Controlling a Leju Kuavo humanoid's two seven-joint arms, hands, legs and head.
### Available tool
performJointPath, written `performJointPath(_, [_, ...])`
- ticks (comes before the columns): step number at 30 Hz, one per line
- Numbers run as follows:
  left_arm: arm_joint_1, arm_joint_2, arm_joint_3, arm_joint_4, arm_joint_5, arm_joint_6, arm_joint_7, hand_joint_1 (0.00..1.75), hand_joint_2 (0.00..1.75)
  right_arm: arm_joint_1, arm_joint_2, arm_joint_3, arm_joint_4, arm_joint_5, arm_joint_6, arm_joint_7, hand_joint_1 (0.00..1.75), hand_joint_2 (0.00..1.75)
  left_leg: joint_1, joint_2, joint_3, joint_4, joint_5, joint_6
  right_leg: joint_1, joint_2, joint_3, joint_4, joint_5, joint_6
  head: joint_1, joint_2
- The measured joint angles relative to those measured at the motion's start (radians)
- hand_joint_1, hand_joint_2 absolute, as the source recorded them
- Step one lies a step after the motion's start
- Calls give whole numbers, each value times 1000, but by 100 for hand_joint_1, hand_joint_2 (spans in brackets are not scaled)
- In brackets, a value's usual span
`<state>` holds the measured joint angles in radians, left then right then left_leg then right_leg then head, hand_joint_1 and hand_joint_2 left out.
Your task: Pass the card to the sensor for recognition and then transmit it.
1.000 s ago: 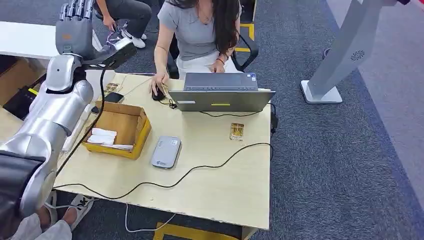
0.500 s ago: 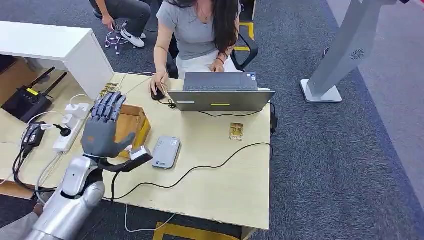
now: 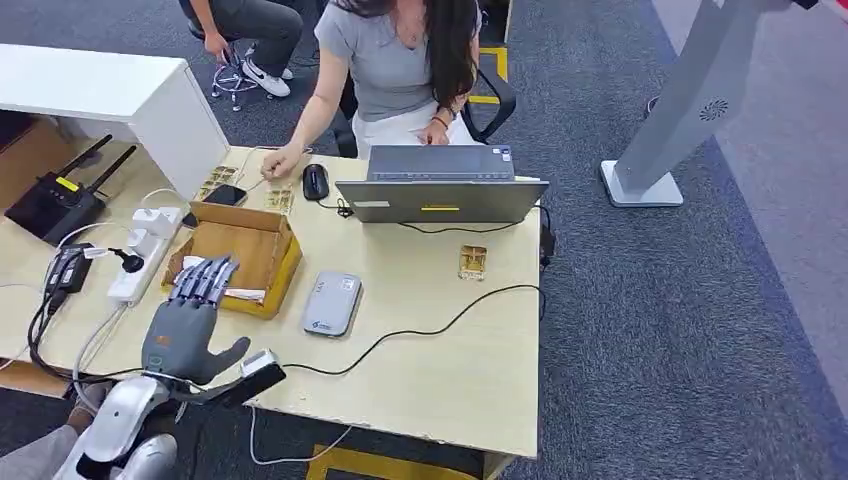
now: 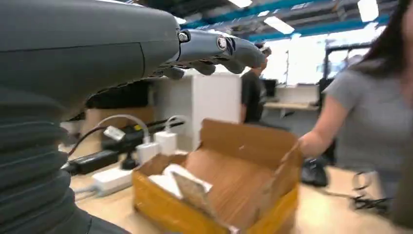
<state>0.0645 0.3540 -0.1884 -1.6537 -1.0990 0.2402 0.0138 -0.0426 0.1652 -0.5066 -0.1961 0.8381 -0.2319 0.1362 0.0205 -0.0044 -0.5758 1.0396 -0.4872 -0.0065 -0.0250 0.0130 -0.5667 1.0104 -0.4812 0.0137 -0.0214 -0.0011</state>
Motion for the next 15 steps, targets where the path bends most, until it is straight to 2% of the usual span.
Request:
performJointPath(3, [-28, 11, 8, 19, 8, -52, 18, 0, 175, -1, -1, -1, 0, 12, 6, -1, 0, 0, 0, -1, 0, 0, 1, 0, 0, -1, 0, 0, 0, 0, 0, 0])
performJointPath(9, [-63, 20, 18, 56, 10, -69, 28, 0, 175, -2, -3, -1, 0, 15, 8, -1, 0, 0, 0, -1, 0, 0, 1, 0, 0, -1, 0, 0, 0, 0, 0, 0])
performJointPath(15, [-99, 40, 20, 87, 24, -134, 54, 0, 175, -2, -4, -2, 0, 30, 10, 0, 0, 0, 0, -1, 0, 0, 1, 0, 0, -1, 0, 0, 0, 0, 0, 0])
